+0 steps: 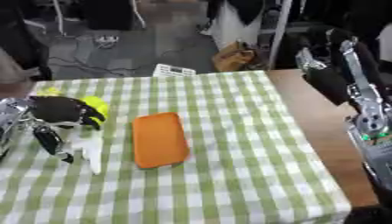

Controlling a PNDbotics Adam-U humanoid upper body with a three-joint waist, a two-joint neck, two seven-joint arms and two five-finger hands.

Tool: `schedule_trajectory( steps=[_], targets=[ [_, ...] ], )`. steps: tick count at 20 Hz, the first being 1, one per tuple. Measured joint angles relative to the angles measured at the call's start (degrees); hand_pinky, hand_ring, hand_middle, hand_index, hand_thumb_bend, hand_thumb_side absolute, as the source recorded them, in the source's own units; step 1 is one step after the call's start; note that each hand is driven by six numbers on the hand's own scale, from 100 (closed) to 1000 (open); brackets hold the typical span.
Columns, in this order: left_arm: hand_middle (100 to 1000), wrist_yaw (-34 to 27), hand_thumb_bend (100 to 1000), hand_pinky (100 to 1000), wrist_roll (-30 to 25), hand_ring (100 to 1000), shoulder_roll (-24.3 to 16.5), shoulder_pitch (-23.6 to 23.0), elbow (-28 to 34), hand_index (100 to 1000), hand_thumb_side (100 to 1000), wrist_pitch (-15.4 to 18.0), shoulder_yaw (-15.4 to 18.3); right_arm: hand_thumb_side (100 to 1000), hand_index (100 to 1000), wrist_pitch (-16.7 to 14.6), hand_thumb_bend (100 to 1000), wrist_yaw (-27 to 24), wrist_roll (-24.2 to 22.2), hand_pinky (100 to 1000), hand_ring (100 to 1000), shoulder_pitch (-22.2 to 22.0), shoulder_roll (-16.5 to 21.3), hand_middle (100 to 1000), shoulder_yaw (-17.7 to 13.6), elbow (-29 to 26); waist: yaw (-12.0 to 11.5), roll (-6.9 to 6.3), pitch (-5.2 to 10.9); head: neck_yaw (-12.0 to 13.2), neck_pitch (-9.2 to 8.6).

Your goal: Pick up objects on the table and place them in the box.

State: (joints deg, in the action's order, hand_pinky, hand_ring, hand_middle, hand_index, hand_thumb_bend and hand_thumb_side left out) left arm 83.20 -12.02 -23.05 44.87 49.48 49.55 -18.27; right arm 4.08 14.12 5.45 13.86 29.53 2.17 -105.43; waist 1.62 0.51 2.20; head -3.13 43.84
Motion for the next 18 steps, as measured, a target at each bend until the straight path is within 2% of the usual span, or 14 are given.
schedule_trajectory(
  steps=[7, 10, 18],
  targets=[
    [851, 3.55, 747, 897, 1.6, 920, 0.47, 1.05, -1.38, 842, 272, 1.5, 0.14, 641, 820, 0.04, 275, 0.0, -0.05, 352, 557, 0.01, 0.0, 583, 0.0, 0.0, 0.11, 0.0, 0.0, 0.0, 0.0],
    [808, 4.6, 674, 900, 2.03, 909, 0.54, 1.44, -1.61, 803, 200, 1.84, 0.14, 641, 820, 0.01, 275, 0.0, -0.08, 352, 557, 0.01, 0.0, 583, 0.0, 0.0, 0.18, 0.0, 0.0, 0.0, 0.0],
    [796, 5.61, 648, 906, 2.02, 911, 1.73, 3.05, -2.31, 789, 177, 2.11, -0.27, 641, 820, -0.15, 275, 0.0, -0.26, 352, 557, 0.03, 0.0, 581, 0.0, 0.0, 0.48, 0.0, 0.0, 0.0, 0.0]
  ],
)
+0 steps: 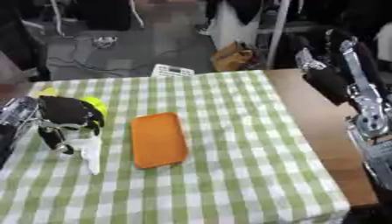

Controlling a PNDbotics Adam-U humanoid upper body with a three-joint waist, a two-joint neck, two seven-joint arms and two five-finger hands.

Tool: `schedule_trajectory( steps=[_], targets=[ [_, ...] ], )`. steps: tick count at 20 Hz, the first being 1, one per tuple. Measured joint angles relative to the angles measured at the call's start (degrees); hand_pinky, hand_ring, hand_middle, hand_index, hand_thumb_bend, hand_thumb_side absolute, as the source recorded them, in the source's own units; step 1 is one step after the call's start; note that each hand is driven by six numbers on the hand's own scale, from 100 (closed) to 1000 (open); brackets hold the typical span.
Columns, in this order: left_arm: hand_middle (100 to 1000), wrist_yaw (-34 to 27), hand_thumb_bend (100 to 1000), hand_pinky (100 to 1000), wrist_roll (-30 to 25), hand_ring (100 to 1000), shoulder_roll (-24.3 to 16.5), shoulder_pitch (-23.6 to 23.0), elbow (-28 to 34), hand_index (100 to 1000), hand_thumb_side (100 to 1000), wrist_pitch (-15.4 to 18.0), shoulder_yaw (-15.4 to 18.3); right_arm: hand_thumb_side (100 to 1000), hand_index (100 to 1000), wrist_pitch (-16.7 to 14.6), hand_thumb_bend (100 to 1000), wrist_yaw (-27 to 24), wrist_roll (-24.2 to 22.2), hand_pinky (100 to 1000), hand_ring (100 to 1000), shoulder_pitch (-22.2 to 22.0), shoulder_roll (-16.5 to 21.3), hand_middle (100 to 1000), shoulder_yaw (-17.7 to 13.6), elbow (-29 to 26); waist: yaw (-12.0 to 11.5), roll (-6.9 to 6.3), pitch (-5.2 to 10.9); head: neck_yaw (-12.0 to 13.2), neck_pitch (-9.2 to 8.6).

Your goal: Pick up objects on the table and place them in the box.

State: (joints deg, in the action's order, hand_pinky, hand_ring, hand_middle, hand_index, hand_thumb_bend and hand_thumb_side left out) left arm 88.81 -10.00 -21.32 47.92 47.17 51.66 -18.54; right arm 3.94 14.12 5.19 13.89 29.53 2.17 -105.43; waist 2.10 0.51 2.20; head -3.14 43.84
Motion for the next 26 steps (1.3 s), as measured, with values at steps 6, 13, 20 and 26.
schedule_trajectory(
  steps=[6, 13, 20, 26],
  targets=[
    [778, -0.29, 621, 824, -1.35, 893, 0.61, 0.3, -1.64, 783, 189, -0.45, -0.63, 640, 820, -0.01, 271, 0.0, -0.03, 352, 556, 0.04, 0.0, 581, 0.01, 0.0, 0.1, 0.0, 0.0, 0.01, 0.0],
    [764, -2.83, 601, 809, -4.02, 875, 1.81, 0.31, -3.82, 776, 238, -2.81, -1.53, 641, 820, 0.0, 275, -0.01, -0.04, 351, 556, 0.07, 0.0, 581, 0.01, 0.0, 0.25, 0.0, 0.0, 0.02, 0.0],
    [801, -6.49, 693, 812, -6.79, 887, 2.28, 0.29, -4.16, 796, 283, -5.58, -2.5, 642, 820, -0.01, 274, -0.02, -0.04, 351, 556, 0.1, 0.0, 581, 0.01, 0.0, 0.37, 0.0, 0.0, 0.02, 0.0],
    [812, -7.37, 772, 819, -8.71, 894, 2.28, 0.28, -3.98, 802, 307, -7.48, -3.49, 642, 820, -0.01, 274, -0.03, -0.04, 351, 556, 0.22, 0.0, 581, 0.02, 0.0, 0.38, 0.0, 0.0, 0.02, 0.0]
  ],
)
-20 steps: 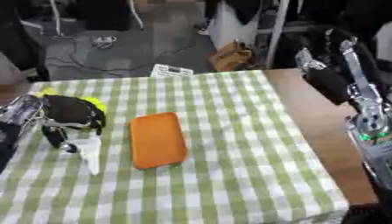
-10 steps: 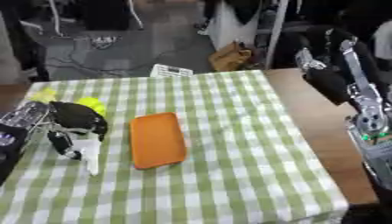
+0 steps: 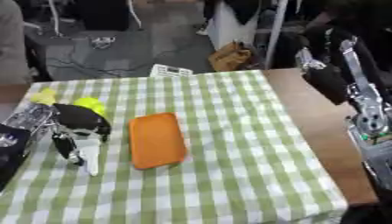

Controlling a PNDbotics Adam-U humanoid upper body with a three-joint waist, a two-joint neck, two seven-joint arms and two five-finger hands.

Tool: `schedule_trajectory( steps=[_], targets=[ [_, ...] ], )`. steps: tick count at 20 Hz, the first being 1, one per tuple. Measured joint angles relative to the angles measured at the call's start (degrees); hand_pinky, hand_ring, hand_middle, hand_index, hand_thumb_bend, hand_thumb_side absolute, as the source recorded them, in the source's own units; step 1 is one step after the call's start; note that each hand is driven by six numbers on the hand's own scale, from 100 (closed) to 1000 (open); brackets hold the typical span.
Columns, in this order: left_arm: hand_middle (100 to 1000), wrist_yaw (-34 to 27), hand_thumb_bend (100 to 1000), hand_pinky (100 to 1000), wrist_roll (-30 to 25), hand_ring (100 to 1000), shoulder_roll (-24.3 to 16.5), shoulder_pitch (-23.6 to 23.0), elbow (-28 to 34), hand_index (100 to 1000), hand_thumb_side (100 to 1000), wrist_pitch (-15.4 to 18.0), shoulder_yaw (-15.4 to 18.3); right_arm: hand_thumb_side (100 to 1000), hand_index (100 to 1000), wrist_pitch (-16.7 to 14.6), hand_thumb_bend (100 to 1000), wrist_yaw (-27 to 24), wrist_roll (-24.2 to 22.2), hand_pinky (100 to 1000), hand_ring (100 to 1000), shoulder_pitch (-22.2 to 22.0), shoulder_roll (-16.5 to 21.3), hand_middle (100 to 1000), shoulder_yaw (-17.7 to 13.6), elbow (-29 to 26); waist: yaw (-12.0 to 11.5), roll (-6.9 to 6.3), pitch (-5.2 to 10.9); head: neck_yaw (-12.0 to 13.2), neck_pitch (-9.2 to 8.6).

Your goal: Pick up objects on the table and place them in the box.

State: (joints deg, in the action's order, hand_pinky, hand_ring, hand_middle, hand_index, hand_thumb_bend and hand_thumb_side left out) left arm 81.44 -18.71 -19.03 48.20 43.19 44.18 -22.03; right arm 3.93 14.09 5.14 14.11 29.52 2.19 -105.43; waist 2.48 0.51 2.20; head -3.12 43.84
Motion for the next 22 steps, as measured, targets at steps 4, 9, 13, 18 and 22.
schedule_trajectory(
  steps=[4, 9, 13, 18, 22],
  targets=[
    [811, -0.29, 767, 817, -0.63, 894, 0.0, 0.0, 0.05, 794, 296, -0.63, -0.39, 642, 820, 0.0, 274, 0.0, -0.01, 351, 556, 0.01, 0.0, 581, 0.0, 0.0, 0.0, 0.0, 0.0, 0.0, 0.0],
    [826, -0.62, 780, 818, -0.96, 897, -0.07, 0.0, 0.35, 793, 282, -0.96, -1.04, 642, 820, 0.0, 275, 0.0, -0.02, 352, 556, 0.01, 0.0, 581, 0.0, 0.0, -0.04, -0.01, 0.0, -0.01, 0.0],
    [829, -0.73, 796, 819, -0.88, 898, -0.16, -0.01, 0.89, 794, 281, -0.87, -1.76, 642, 820, 0.0, 274, 0.0, -0.03, 352, 556, 0.02, 0.0, 581, 0.01, 0.0, -0.04, -0.02, 0.0, -0.02, 0.0],
    [815, -0.72, 788, 815, -0.34, 893, -0.8, -0.35, 1.41, 785, 285, -0.33, -2.65, 641, 820, 0.0, 274, 0.0, -0.04, 351, 556, 0.02, 0.0, 581, 0.01, 0.01, -0.09, -0.02, 0.0, -0.02, 0.0],
    [811, -0.79, 781, 814, -0.14, 892, -1.12, -0.59, 1.43, 782, 293, -0.12, -3.37, 641, 820, 0.0, 275, 0.0, -0.05, 352, 557, 0.03, 0.0, 581, 0.01, 0.01, -0.1, -0.02, 0.0, -0.08, 0.0]
  ],
)
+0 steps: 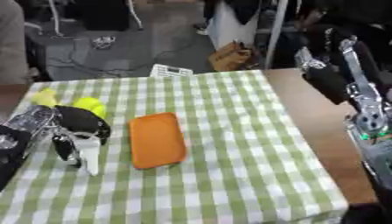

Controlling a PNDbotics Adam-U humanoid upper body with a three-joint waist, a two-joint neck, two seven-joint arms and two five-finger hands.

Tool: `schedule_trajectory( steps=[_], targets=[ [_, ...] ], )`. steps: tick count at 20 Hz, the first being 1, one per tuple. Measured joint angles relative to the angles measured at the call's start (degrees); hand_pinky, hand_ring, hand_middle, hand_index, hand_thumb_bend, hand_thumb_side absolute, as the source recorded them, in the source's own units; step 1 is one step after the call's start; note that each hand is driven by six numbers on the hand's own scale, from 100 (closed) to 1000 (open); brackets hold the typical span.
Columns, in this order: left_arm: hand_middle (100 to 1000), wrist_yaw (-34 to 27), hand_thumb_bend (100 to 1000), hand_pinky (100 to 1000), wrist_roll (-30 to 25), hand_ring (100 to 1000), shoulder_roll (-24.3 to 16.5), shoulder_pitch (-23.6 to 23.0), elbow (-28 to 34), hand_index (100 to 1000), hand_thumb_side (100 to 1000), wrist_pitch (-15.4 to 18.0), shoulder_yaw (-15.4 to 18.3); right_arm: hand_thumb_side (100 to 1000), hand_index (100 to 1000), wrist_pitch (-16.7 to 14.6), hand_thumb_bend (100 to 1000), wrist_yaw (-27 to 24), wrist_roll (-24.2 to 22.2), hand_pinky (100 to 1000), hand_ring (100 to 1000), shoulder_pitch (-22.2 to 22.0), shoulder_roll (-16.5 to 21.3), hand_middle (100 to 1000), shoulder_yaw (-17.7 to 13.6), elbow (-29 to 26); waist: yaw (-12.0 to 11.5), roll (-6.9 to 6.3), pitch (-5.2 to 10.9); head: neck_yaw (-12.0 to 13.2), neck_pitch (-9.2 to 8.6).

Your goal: Pick up objects on the table and place them in the box.

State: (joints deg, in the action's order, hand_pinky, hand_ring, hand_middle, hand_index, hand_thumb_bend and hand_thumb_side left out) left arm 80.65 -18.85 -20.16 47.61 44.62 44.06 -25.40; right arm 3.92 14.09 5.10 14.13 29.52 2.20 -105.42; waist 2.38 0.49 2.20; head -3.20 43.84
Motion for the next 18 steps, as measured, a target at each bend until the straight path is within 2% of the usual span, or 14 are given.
schedule_trajectory(
  steps=[11, 18],
  targets=[
    [788, -1.23, 760, 802, -0.26, 872, 0.03, -1.89, -0.1, 765, 307, -0.26, -0.49, 641, 820, 0.0, 274, 0.0, 0.0, 352, 557, 0.0, 0.0, 581, 0.0, 0.0, 0.03, 0.0, 0.0, -0.2, 0.0],
    [737, -1.17, 696, 789, 0.0, 840, 0.09, -1.93, -0.4, 724, 255, 0.01, -0.43, 642, 821, 0.0, 273, 0.0, 0.0, 351, 557, 0.0, 0.0, 581, 0.0, 0.0, 0.09, 0.0, 0.0, -0.25, 0.0]
  ],
)
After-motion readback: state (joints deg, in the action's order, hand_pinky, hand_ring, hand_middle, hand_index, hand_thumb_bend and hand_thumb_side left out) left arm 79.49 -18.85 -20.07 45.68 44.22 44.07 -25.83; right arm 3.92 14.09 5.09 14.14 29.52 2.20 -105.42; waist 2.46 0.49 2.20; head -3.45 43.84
